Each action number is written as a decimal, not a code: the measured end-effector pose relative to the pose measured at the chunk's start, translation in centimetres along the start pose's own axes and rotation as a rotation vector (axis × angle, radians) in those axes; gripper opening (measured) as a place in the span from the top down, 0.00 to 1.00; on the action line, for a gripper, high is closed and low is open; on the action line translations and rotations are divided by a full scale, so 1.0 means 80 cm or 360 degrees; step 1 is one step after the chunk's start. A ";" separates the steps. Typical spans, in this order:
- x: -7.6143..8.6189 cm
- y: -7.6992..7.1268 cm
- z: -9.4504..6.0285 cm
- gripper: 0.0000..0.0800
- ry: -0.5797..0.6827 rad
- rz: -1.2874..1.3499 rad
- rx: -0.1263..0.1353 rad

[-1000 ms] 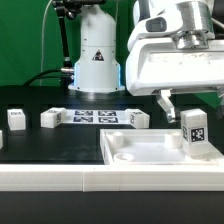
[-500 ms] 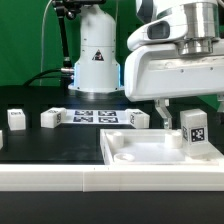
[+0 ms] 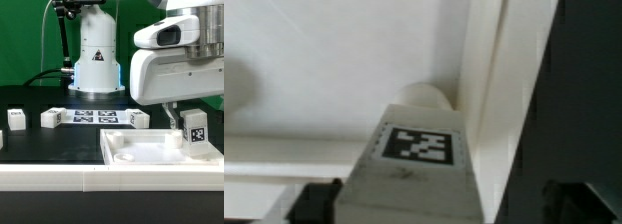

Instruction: Assemble one leg

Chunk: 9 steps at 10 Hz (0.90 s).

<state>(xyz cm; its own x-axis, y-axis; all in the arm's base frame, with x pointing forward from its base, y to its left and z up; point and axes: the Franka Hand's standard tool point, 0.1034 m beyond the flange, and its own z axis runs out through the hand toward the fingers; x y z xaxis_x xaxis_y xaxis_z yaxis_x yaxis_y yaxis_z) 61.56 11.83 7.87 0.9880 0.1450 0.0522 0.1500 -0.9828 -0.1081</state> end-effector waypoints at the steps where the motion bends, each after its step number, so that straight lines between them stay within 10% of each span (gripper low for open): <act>1: 0.000 0.000 0.000 0.51 0.0000 0.0000 0.0000; 2: 0.000 0.002 0.000 0.63 0.0001 0.0003 -0.0002; 9: -0.001 0.003 0.002 0.63 0.0057 0.0610 0.0000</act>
Offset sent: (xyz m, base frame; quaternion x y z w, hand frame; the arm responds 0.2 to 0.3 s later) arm 0.0000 0.0000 0.0000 0.0000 0.0000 0.0000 1.0000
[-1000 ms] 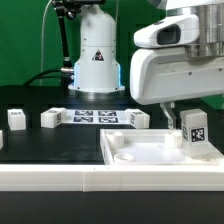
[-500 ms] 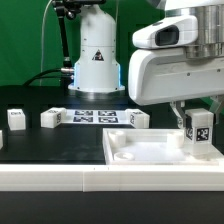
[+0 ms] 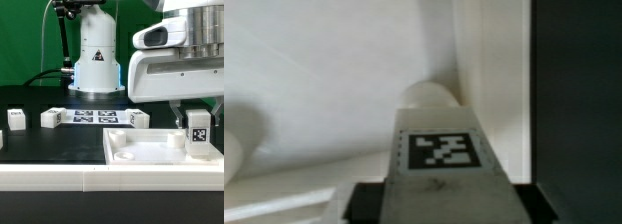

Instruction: Assemble one leg

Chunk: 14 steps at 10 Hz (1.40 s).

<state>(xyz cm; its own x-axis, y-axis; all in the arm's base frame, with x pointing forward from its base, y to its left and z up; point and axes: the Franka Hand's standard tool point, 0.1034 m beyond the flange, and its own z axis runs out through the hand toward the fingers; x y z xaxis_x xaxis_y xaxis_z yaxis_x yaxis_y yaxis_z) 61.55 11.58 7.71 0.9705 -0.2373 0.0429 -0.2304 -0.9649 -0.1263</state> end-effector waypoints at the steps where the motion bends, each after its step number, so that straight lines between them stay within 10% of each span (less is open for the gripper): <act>1: 0.000 0.000 0.000 0.64 0.0000 0.0175 0.0000; 14: -0.004 -0.009 0.003 0.53 -0.0021 0.1404 0.0042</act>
Offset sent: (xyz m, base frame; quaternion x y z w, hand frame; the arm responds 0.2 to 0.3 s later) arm -0.0064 0.0023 -0.0029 -0.0098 -0.0126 0.1909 0.9815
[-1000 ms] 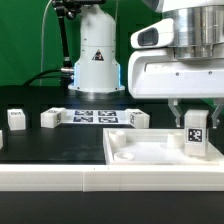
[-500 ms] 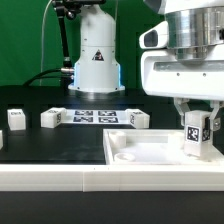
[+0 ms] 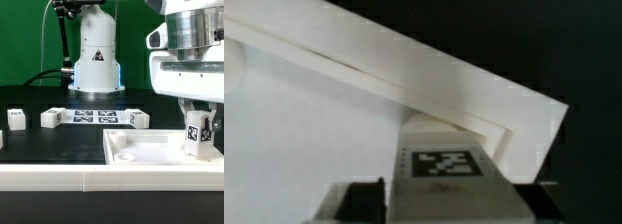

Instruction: Assemble one leg

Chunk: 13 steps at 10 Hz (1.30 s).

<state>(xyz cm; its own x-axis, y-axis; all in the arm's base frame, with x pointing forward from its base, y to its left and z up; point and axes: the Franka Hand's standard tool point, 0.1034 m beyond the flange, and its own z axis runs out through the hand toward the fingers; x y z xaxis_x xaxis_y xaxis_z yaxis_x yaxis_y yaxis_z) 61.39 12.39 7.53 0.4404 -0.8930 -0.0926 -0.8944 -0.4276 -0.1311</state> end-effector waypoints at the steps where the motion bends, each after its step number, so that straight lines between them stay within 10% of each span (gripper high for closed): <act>1: 0.000 -0.001 -0.001 0.36 -0.0002 -0.0104 -0.0006; 4: 0.000 -0.005 -0.006 0.20 -0.0022 -0.0636 -0.0036; 13: 0.006 -0.007 -0.002 0.19 0.0006 -0.1762 -0.0133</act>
Offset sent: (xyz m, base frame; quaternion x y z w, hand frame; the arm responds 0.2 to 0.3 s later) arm 0.0068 -0.0016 0.0019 -0.0448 0.0073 -0.2999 0.9529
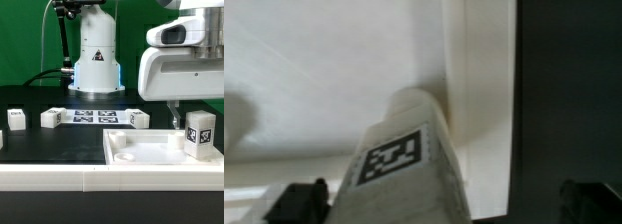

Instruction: Assemble one leg

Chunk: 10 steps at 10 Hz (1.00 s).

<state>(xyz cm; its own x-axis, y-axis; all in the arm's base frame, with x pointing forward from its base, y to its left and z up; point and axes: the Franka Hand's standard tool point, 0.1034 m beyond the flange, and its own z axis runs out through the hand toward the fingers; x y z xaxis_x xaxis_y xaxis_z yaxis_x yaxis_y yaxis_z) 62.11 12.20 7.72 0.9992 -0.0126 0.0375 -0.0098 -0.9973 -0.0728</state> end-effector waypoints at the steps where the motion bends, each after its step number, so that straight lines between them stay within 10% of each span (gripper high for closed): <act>1: 0.001 0.001 0.001 0.19 0.0013 -0.0086 -0.0004; 4: 0.000 0.000 0.001 0.34 0.0018 -0.0103 -0.0002; 6: 0.001 0.003 0.001 0.63 0.0018 -0.0100 -0.0004; 10: 0.001 0.006 0.003 0.63 0.0023 0.0138 0.0022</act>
Offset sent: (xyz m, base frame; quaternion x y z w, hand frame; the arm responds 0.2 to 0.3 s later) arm 0.0000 0.0000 0.0000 0.0000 0.0000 0.0000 1.0000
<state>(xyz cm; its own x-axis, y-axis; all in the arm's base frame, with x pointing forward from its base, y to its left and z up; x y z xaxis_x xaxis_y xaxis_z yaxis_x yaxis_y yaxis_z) 62.20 11.74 7.48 0.9940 -0.1002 0.0449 -0.0958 -0.9913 -0.0904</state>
